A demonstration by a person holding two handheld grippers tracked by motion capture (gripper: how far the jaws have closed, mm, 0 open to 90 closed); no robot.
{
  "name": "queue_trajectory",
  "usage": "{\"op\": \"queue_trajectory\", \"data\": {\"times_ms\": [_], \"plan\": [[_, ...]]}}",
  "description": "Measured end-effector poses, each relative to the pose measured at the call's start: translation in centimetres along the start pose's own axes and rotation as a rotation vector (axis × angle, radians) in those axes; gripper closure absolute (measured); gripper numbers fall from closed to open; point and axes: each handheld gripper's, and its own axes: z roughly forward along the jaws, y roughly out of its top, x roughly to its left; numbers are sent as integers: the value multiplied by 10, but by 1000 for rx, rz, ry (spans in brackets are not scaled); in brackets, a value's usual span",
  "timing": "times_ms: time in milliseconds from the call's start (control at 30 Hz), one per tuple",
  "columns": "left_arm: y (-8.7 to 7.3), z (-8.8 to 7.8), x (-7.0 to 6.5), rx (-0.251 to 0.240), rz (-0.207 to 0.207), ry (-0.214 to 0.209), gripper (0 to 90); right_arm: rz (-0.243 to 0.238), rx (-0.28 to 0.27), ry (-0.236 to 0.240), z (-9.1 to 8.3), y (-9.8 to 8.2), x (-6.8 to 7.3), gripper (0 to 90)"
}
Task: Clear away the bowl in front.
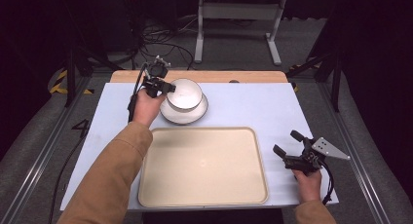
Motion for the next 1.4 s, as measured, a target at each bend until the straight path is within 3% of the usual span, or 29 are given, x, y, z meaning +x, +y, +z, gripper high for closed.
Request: {"op": "queue_trajectory", "data": {"times_ms": [167,367,767,1033,1400], "plan": [[-1,-9,1,-1,-1,-7,819,1,2,-1,0,0,0,3],[-6,-25,-2,-2,26,-20,819,2,3,-2,0,0,0,3],[-18,-41,-12,21,78,-89,819,3,8,-3,1,0,1,3],[-25,-50,-25,26,114,-127,819,4,8,-4,1,0,1,3],[-29,-58,-47,52,197,-167,819,8,7,-3,1,0,1,3]]}}
